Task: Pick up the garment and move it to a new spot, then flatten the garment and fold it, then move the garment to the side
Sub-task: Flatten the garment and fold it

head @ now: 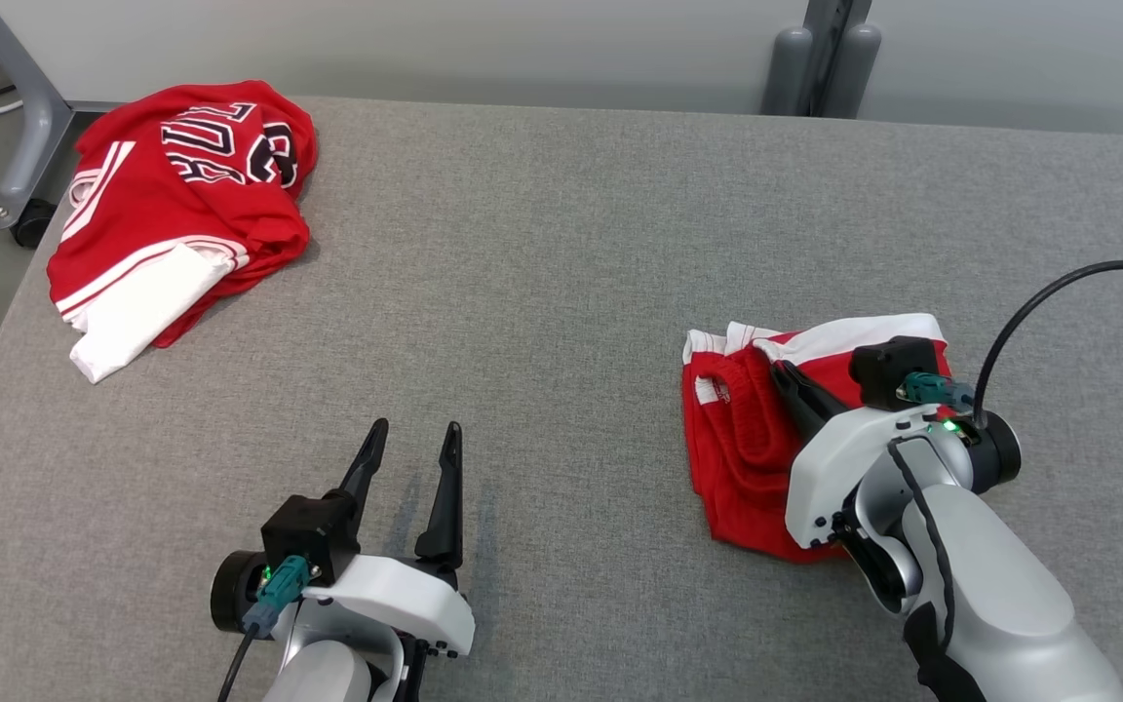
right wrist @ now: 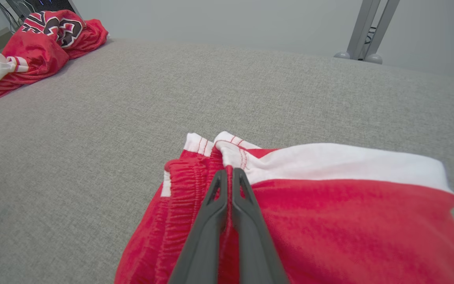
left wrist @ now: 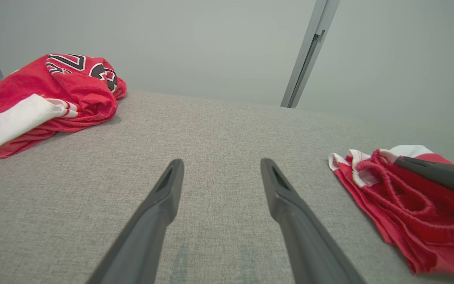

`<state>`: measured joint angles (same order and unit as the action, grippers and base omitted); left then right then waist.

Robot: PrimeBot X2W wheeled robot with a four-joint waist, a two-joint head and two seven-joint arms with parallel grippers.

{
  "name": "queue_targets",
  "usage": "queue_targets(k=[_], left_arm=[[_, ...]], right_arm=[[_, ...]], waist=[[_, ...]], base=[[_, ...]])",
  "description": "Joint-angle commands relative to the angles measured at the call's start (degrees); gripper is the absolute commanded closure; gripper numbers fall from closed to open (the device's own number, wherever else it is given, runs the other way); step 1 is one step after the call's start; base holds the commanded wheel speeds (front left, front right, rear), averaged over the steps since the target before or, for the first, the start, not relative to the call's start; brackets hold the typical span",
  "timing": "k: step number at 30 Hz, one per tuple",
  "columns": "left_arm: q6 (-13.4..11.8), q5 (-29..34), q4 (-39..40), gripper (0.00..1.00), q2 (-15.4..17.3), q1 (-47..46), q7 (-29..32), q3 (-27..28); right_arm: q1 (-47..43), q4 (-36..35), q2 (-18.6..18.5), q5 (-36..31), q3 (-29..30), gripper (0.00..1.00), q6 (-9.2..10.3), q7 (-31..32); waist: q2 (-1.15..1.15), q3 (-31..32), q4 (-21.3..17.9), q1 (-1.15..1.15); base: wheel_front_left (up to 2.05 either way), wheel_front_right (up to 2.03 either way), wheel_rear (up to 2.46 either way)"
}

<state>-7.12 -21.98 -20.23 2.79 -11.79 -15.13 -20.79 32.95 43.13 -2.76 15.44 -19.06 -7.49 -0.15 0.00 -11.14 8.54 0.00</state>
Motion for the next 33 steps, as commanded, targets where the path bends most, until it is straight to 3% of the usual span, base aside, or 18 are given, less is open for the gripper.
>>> queue_targets(k=[1,2,3,4,19,27,33], left_arm=[[-0.2,-0.3,-0.1,0.00,0.2,-0.8,0.0,0.4],[-0.2,-0.3,-0.1,0.00,0.2,-0.8,0.0,0.4],[-0.2,-0.1,-0.1,0.00,0.2,-0.8,0.0,0.5],[-0.2,0.0,-0.1,0.00,0.2,-0.8,0.0,0.6],[0.3,1.5,-0.1,0.00,0.2,-0.2,0.0,1.8],[0.3,2.8,0.3,0.00,0.2,-0.2,0.0,2.4],[0.0,2.6,0.8,0.00,0.2,0.5,0.0,2.2]], right_arm=[[0.8,0.9,-0.3,0.2,-0.5,0.86,-0.01,-1.0],[0.8,0.9,-0.3,0.2,-0.5,0.86,-0.01,-1.0],[0.9,1.9,-0.3,0.7,-1.1,0.31,-0.01,-1.7],[1.1,2.3,-0.3,0.9,-1.5,0.00,-0.01,-2.0],[2.4,1.4,-0.3,4.7,-2.6,0.00,-0.01,-8.8],[-1.0,-1.8,-0.2,-2.0,7.8,0.00,-0.01,-13.8],[-8.4,-10.8,-0.3,-7.4,16.2,0.00,-0.01,-15.0]], waist=[[0.00,0.0,-0.1,0.00],[0.00,0.0,-0.1,0.00],[0.00,0.0,-0.3,0.00],[0.00,0.1,-0.4,0.00],[0.00,2.4,-3.8,0.00],[0.00,4.2,-6.1,0.00],[0.00,4.7,-6.4,0.00]], base=[[0.00,0.00,0.00],[0.00,0.00,0.00],[0.00,0.00,0.00],[0.00,0.00,0.00],[0.00,0.00,0.00],[0.00,0.00,0.00],[0.00,0.00,0.00]])
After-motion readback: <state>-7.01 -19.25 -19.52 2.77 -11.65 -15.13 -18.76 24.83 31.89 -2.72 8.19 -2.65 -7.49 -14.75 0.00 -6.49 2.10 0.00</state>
